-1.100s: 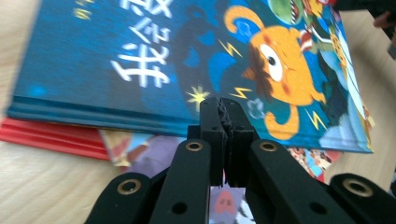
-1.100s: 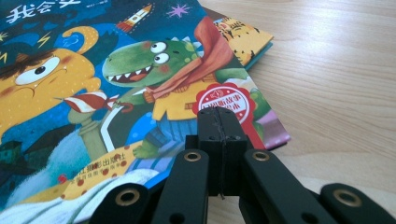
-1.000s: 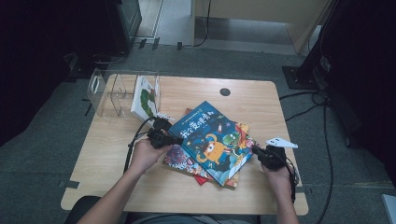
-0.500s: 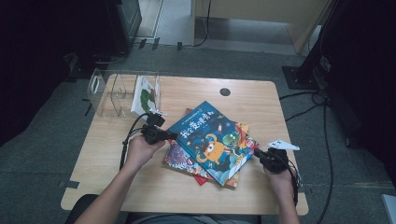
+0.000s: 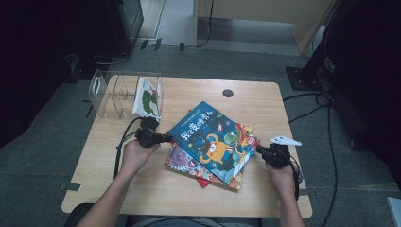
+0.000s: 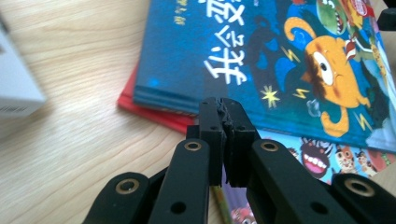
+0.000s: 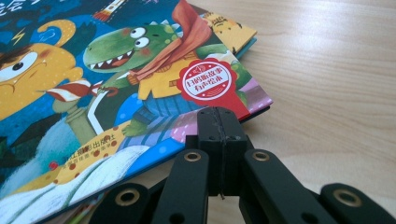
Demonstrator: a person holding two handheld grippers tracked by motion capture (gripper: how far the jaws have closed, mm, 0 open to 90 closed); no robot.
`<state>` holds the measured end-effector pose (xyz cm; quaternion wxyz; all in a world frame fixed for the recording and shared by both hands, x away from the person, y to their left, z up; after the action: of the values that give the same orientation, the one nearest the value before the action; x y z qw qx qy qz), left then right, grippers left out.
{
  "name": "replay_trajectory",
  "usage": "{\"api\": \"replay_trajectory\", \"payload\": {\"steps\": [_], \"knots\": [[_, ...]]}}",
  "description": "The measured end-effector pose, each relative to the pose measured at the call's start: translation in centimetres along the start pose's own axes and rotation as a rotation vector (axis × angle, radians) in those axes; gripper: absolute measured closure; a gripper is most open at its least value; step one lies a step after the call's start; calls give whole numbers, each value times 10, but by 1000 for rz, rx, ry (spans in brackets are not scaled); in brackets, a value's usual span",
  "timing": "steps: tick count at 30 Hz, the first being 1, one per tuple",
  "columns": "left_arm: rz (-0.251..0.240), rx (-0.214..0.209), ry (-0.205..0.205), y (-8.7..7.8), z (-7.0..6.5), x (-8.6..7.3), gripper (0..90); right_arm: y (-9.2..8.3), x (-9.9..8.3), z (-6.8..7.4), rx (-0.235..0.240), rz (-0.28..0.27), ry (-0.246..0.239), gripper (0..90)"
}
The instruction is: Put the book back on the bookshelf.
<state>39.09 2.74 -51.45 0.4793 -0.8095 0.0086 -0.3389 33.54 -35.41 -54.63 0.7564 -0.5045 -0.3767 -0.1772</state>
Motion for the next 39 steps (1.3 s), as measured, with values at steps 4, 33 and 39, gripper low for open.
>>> {"api": "replay_trajectory", "payload": {"steps": [4,33,39], "knots": [[-15,15,-25,-7,9,-5,885,6,5,-4,-1,0,5,900],[-47,114,-139,-1,51,-28,878,49,40,-6,39,-7,28,900],[-43,118,-143,3,54,-26,881,48,39,-4,51,1,30,900]]}}
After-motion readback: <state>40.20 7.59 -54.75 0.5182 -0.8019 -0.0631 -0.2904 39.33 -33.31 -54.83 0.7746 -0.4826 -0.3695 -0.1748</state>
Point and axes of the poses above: each handheld gripper's, and its own axes: y roughly forward along the jaws, x roughly out of its top, z roughly to its left, the point moved 7 cm from there along y, roughly forward along the jaws, and after that the axes turned 5 degrees about x, right-handed, at the moved point
